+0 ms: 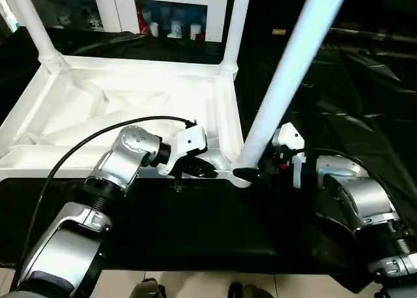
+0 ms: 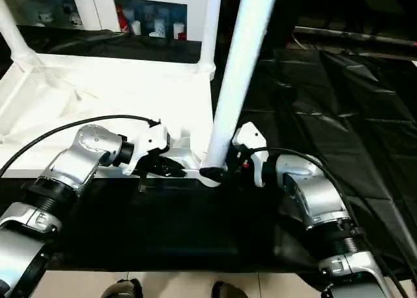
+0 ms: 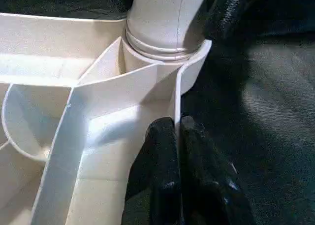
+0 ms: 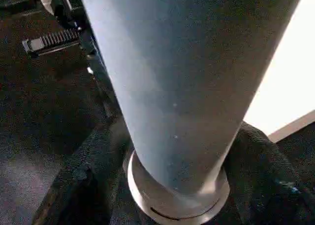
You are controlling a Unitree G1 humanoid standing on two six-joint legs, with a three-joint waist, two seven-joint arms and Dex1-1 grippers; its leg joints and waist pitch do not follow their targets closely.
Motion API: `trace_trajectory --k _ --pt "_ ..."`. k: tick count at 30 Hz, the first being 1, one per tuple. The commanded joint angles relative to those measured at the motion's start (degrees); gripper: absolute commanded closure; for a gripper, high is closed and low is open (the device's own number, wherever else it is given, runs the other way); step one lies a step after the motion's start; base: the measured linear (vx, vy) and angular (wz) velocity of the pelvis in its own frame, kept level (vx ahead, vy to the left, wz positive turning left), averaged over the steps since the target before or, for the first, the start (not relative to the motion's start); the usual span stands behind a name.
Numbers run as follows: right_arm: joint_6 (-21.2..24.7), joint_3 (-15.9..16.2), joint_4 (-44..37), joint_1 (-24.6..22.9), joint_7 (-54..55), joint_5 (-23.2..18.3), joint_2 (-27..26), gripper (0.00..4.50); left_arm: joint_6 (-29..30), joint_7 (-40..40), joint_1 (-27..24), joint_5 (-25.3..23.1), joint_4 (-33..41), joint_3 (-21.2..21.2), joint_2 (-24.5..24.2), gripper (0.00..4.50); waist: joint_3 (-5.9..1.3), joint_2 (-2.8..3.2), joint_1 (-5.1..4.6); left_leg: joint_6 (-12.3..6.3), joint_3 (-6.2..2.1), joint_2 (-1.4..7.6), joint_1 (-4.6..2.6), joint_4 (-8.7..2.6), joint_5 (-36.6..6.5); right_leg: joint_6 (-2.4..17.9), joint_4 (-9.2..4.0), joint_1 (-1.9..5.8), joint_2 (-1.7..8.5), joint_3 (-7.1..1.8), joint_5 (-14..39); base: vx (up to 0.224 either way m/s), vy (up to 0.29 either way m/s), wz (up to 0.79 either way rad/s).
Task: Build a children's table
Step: Rotate leg to tighten
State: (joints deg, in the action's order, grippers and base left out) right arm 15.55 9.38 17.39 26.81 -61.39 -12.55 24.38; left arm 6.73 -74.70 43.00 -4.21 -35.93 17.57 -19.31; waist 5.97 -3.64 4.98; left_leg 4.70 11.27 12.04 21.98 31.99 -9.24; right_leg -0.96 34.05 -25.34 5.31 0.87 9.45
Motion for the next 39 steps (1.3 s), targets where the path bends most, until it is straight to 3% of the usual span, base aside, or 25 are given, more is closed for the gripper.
trace_trajectory --k 1,5,10,14,18,20,21,23,27,28,29,32,35,39 --pt "0.1 1.6 -0.3 -0.9 -1.2 1.5 0.8 1.91 -0.2 -0.9 -1.5 1.0 -0.7 1.1 0.5 4.50 -3.53 -0.06 -0.01 -5.15 0.28 0.62 -0.98 -2.91 -8.9 15.1 -2.81 3.51 1.42 -1.00 3.7 0.000 0.000 0.00" --pt "-0.8 2.0 0.6 -0.8 -0.8 2.5 0.9 2.33 -0.3 -0.8 -1.6 0.8 -0.8 1.0 0.3 4.50 -3.45 -0.07 -0.05 -4.67 0.24 0.60 -0.95 -2.93 -9.8 14.6 -2.90 3.45 1.44 -1.02 5.1 0.000 0.000 0.00" --pt "-1.0 1.5 2.4 -0.5 2.3 3.1 -0.1 2.46 -0.1 2.0 -1.3 -0.3 -1.8 0.8 0.5 4.50 -3.34 -0.02 -0.11 -4.44 0.22 0.60 -0.98 -3.00 -10.4 14.4 -3.02 3.38 1.43 -1.02 5.9 0.000 0.000 0.00" --pt "-0.3 -0.8 5.4 0.2 11.2 4.1 -3.9 2.50 1.8 7.1 0.1 -0.7 -3.8 -0.5 2.1 4.50 -2.88 -0.03 -0.45 -1.97 -0.11 0.58 -0.82 -3.65 -15.2 11.9 -3.97 3.07 1.70 -1.03 15.4 0.000 0.000 0.00" --pt "2.8 -3.2 8.9 0.5 24.0 5.5 -10.4 2.51 5.0 15.2 1.6 -1.4 -5.6 -1.8 5.8 4.50 -2.64 -0.06 -1.65 0.57 -0.65 0.47 -0.86 -4.20 -20.3 8.6 -4.87 2.50 1.75 -1.04 24.5 0.000 0.000 0.00" --pt "4.5 -4.6 10.6 1.2 31.4 5.6 -14.5 2.51 6.8 21.5 2.5 -1.9 -6.9 -2.5 9.1 4.50 -2.58 0.15 -1.90 0.63 -0.70 0.42 -0.88 -4.22 -20.8 8.0 -5.06 2.19 1.66 -1.10 24.9 0.000 0.000 0.00" --pt "5.6 -5.7 12.3 2.0 37.4 5.9 -17.8 2.51 8.4 25.6 3.1 -1.9 -7.7 -2.9 12.1 4.50 -2.51 0.14 -1.86 0.75 -0.57 0.35 -1.25 -4.12 -21.8 7.8 -5.33 1.86 1.53 -1.15 25.7 0.000 0.000 0.00" --pt "6.0 -6.2 13.2 2.6 40.5 6.1 -19.4 2.51 9.1 26.9 3.2 -1.9 -7.9 -2.8 13.5 4.50 -2.50 0.03 -1.96 1.07 -0.83 0.20 -0.93 -4.32 -21.8 6.9 -5.42 2.09 1.61 -1.04 27.5 0.000 0.000 0.00" --pt "4.0 -6.2 15.8 4.5 44.7 7.2 -22.7 2.51 7.0 26.8 2.9 -2.7 -7.5 -0.7 16.9 4.50 -2.61 0.15 -1.84 0.47 -0.82 0.15 -0.86 -4.46 -21.6 5.7 -5.55 2.14 1.42 -1.03 25.1 0.000 0.000 0.00" --pt "3.8 -6.4 15.9 4.7 45.0 7.2 -22.9 2.51 6.5 26.4 2.9 -2.8 -7.6 -0.4 17.1 4.50 -2.61 0.46 -1.77 0.40 -0.77 0.15 -0.95 -4.46 -21.5 5.6 -5.58 2.00 1.42 -1.10 24.7 0.000 0.000 0.00" --pt "3.4 -7.1 15.8 5.2 45.0 6.7 -23.4 2.51 5.8 25.8 3.0 -3.2 -7.9 0.2 17.1 4.50 -2.60 0.32 -1.88 0.25 -0.75 0.08 -0.77 -4.51 -21.3 5.6 -5.58 2.12 1.31 -1.05 24.0 0.000 0.000 0.00" --pt "3.3 -8.0 15.4 5.3 44.1 5.7 -23.3 1.81 5.4 25.6 3.2 -3.3 -8.4 0.1 16.4 4.50 -2.56 0.35 -1.81 0.04 -0.72 0.14 -0.85 -4.62 -21.7 5.4 -5.67 2.07 1.34 -1.05 24.5 0.000 0.000 0.00" --pt "2.6 -8.3 14.3 5.0 41.7 5.4 -21.5 1.61 3.4 24.4 3.4 -3.6 -8.9 0.0 14.4 4.50 -2.67 0.38 -1.60 -0.28 -0.68 0.25 -1.01 -4.61 -21.8 5.5 -5.74 1.99 1.35 -1.10 24.2 0.000 0.000 0.00" --pt "2.9 -5.6 8.3 2.6 29.5 3.9 -14.9 1.48 2.2 19.9 2.7 -3.6 -8.1 -0.1 10.7 4.50 -2.77 0.43 -1.11 -1.16 -0.49 0.42 -0.78 -4.52 -17.4 7.4 -5.09 2.78 1.19 -0.99 16.3 0.000 0.000 0.00"
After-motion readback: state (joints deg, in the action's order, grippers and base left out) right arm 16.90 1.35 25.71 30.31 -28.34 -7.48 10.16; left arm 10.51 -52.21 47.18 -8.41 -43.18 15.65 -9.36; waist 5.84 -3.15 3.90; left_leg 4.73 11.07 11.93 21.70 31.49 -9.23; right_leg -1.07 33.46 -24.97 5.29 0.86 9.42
